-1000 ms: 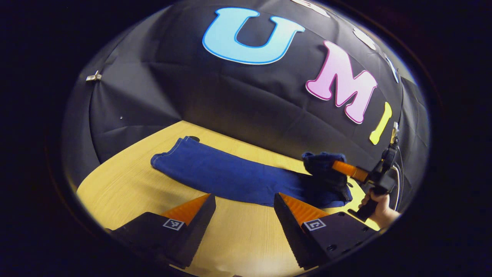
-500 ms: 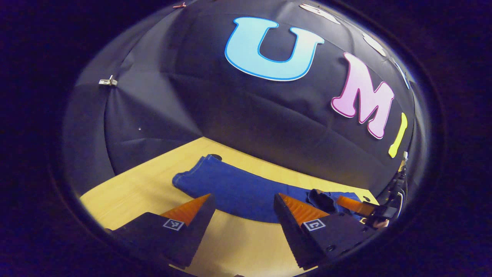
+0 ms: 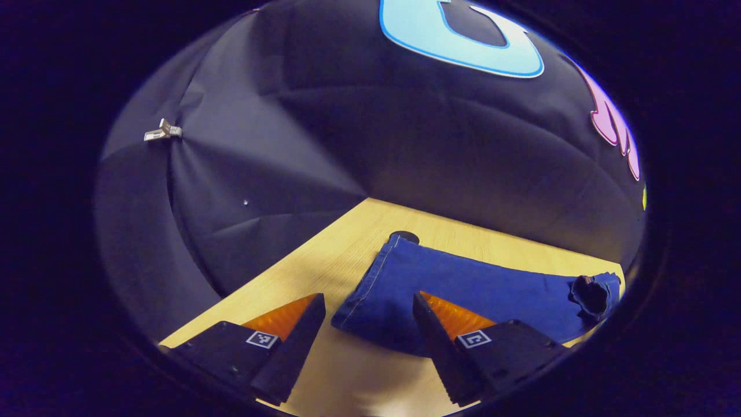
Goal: Grasp the waist and the cuffs of the jeans and fold them to make the two legs overlap; first hold the waist and fold one-third of the jeans toward the cuffs, then hold the cuffs and fold the remaining one-third in the same direction to finish folding.
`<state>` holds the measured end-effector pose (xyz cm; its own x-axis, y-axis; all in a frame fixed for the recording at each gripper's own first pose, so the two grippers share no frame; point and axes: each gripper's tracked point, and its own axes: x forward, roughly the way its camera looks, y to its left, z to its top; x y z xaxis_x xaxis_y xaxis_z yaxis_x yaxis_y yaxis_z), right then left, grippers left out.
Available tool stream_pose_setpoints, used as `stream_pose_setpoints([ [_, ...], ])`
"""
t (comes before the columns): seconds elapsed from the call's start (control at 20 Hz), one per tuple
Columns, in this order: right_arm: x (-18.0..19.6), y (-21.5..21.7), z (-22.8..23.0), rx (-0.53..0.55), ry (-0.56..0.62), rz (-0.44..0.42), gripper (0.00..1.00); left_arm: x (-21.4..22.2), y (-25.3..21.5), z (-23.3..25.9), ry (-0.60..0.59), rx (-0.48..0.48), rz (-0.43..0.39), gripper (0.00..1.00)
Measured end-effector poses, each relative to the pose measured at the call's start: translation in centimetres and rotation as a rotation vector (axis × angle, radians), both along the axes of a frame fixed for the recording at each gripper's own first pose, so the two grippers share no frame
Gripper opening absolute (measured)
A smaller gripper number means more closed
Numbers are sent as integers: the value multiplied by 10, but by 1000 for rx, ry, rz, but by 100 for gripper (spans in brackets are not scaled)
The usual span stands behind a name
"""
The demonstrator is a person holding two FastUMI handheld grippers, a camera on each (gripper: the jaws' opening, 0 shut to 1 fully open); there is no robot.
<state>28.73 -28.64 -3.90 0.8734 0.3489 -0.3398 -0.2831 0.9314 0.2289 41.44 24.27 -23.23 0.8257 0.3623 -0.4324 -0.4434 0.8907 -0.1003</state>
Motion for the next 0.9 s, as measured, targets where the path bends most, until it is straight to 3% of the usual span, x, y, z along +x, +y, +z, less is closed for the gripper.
stream_pose_setpoints([
  [0.15, -18, -19, -7, -15, 38, -1, 97, 10, 6, -28, 52, -91, 14, 96],
  [0.45, -45, -26, -19, -55, 80, 24, 97, 15, -9, -36, 198, 40, -71, 92],
  [0.6, -53, -18, -32, -53, 121, 42, 97, 15, -25, -27, 184, -6, -152, 79],
  [0.7, -55, -16, -39, -54, 136, 48, 98, 21, -26, -31, 158, -25, -136, 38],
  [0.9, -53, -21, -41, -66, 133, 34, 97, 22, -33, -32, 143, -69, -170, 22],
])
